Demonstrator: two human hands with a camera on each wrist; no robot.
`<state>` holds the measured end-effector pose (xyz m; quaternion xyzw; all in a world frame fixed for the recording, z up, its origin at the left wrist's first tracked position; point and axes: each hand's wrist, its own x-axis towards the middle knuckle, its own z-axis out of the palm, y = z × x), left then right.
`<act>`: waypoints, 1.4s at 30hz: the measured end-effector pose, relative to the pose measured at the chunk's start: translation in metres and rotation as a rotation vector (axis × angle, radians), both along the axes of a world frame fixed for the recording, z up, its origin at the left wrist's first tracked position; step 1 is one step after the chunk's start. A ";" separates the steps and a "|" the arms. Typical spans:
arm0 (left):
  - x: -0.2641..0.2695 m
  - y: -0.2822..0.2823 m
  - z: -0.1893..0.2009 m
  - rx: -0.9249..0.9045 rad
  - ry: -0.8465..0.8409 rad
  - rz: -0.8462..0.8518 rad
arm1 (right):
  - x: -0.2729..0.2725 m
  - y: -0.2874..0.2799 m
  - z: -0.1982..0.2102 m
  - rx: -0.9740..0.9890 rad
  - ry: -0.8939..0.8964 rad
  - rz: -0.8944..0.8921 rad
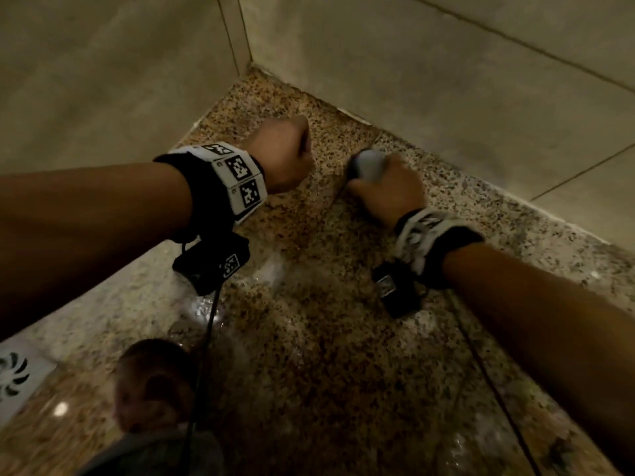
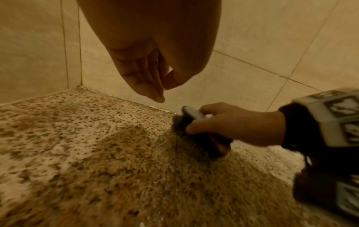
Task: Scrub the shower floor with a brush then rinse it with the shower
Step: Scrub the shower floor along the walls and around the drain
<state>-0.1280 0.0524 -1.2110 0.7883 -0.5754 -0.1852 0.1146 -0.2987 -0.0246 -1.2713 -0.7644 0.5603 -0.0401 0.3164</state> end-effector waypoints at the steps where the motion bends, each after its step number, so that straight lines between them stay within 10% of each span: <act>1: -0.002 -0.001 -0.002 0.007 0.019 0.003 | -0.019 -0.022 0.001 -0.044 0.024 -0.124; 8: -0.002 -0.008 -0.008 0.013 0.074 0.040 | -0.038 -0.048 -0.019 -0.074 0.152 -0.205; 15: -0.003 -0.021 -0.005 0.016 -0.017 -0.003 | 0.049 0.061 -0.022 0.135 0.001 0.490; 23: -0.022 -0.047 -0.020 0.081 0.032 0.028 | -0.034 -0.082 -0.015 -0.170 0.034 -0.075; 29: -0.027 -0.063 -0.026 0.086 0.038 -0.017 | -0.007 -0.083 -0.029 -0.104 -0.005 -0.038; 35: -0.021 -0.054 -0.021 0.093 0.041 0.056 | 0.068 0.030 -0.021 0.050 0.205 0.632; 42: 0.000 -0.027 -0.018 0.093 -0.054 0.092 | 0.040 0.011 -0.011 0.145 -0.043 0.306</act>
